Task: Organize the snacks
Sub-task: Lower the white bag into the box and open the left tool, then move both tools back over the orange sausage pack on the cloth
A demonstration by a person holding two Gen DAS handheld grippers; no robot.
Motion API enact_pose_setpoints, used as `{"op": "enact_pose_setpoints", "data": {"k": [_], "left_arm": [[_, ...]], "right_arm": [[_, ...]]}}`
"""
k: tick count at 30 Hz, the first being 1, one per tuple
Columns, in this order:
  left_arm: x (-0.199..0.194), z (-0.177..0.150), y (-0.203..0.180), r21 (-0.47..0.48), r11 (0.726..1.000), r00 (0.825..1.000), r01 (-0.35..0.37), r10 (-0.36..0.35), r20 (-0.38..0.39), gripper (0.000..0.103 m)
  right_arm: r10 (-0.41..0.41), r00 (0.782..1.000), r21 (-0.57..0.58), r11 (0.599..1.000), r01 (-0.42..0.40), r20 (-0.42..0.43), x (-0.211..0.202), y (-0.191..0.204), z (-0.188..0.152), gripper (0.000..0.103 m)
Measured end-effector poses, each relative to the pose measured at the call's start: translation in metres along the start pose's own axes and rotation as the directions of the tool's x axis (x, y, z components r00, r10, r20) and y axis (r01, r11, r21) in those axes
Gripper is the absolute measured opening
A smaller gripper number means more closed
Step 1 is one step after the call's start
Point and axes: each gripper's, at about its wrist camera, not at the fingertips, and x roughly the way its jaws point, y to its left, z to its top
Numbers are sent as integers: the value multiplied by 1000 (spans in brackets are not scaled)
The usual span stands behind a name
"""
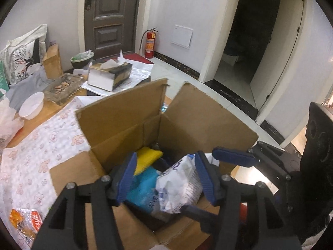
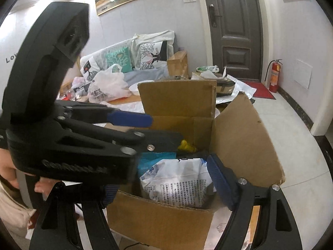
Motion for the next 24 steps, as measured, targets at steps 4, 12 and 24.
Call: {"op": "enact_pose_setpoints", "data": {"k": [4,12,24], "left_arm": [[-15,-3,5,-3,1000,999,-22,22,24,64],[-68,-21,32,-38,995,990,-96,99,98,71],[-146,-101,132,-201,955,959,-219,248,134,76]], "right_arm": [[8,1000,1,1000,-8,3,1,4,3,75],[69,997,-45,997,-67,27,-2,37,16,75],[214,976,-165,962,-216,-31,30,149,20,76]]}}
